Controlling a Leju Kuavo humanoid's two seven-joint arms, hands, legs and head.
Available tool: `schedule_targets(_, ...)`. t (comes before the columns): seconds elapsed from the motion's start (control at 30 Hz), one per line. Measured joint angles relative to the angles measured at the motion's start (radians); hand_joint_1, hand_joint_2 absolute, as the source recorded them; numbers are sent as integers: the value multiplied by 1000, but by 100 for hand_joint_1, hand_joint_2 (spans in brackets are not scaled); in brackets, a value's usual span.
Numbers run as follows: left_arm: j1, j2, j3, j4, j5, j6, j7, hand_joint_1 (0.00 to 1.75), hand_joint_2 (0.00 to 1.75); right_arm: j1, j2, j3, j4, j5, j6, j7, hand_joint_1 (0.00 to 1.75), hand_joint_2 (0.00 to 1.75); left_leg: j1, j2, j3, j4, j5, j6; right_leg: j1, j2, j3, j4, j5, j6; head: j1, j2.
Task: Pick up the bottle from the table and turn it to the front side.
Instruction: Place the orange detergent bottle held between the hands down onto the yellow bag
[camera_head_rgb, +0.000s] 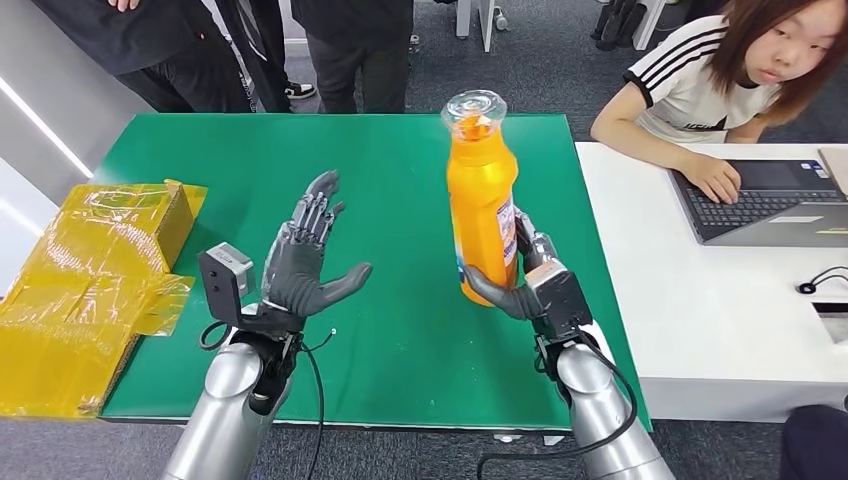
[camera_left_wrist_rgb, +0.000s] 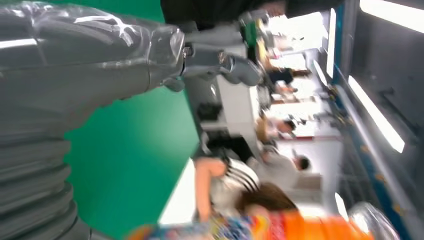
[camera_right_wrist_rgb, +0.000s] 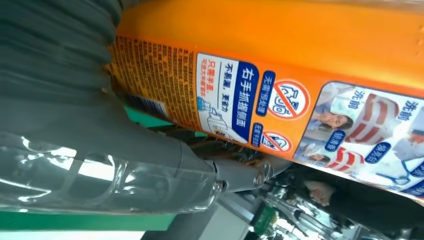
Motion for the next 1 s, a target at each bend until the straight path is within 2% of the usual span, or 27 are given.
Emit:
schedule_targets(0.1, -60, -11, -39, 26, 56, -76, 34, 0, 175, -49, 23, 34, 43, -24, 30, 4, 175, 175, 0, 1, 0, 0, 0, 0, 0, 1, 0, 0, 0, 0, 0, 0)
schedule_targets(0.27, -143, -26, -70, 80, 271, -209, 81, 0, 175, -125, 61, 81, 176, -29, 42, -7, 175, 175, 0, 1, 0, 0, 0, 0, 0, 2, 0, 0, 0, 0, 0, 0)
schedule_targets(0.6, -207, -4, -70, 153, 413, -265, 145, 0, 175, -182, 71, 106, 295, 4, 21, -15, 175, 175, 0, 1, 0, 0, 0, 0, 0, 2, -1, 0, 0, 0, 0, 0)
schedule_targets(0.7, -242, 10, -71, 178, 400, -256, 150, 0, 175, -185, 68, 114, 303, 20, 12, -2, 175, 175, 0, 1, 0, 0, 0, 0, 0, 2, -1, 0, 0, 0, 0, 0)
schedule_targets(0.8, -299, 21, -71, 228, 335, -191, 134, 0, 175, -182, 64, 132, 307, 41, -7, 13, 175, 175, 0, 1, 0, 0, 0, 0, 0, 2, -1, 0, 0, 0, 0, 0)
schedule_targets(0.9, -365, 36, -72, 332, 242, -118, 94, 0, 175, -170, 56, 152, 308, 50, -23, 24, 175, 175, 0, 2, 1, 0, 0, 0, 0, 2, -1, 0, 1, -1, 0, 0)
schedule_targets(1.0, -404, 51, -72, 428, 187, -85, 60, 0, 175, -153, 46, 165, 308, 51, -29, 31, 175, 175, 0, 2, 0, 0, 0, 0, 0, 2, -1, 0, 1, -1, 0, 0)
